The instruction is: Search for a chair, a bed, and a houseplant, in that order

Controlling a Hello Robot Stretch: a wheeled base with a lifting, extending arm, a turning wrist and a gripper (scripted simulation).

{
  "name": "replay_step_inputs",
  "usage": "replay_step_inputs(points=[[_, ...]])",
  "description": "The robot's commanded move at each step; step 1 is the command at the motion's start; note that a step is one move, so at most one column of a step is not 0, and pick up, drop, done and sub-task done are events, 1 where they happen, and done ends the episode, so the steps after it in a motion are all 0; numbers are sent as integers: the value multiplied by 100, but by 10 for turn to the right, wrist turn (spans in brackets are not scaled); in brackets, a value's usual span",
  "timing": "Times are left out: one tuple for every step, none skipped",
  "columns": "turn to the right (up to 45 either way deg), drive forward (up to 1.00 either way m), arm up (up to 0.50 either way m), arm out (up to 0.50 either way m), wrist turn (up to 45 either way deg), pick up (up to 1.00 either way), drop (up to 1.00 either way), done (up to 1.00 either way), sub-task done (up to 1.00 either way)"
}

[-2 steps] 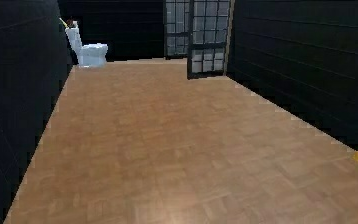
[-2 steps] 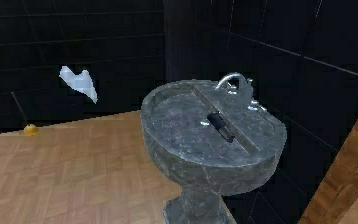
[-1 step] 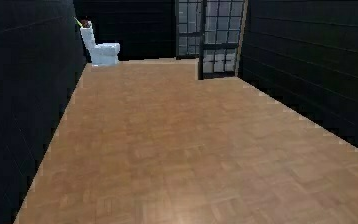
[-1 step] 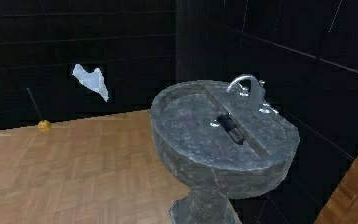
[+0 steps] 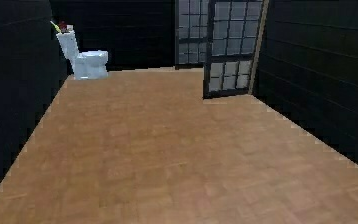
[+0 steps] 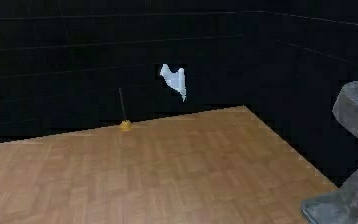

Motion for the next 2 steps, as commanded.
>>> replay_step_inputs(points=[[0,100,0,0,0,0,0,0,0],[0,100,0,0,0,0,0,0,0]])
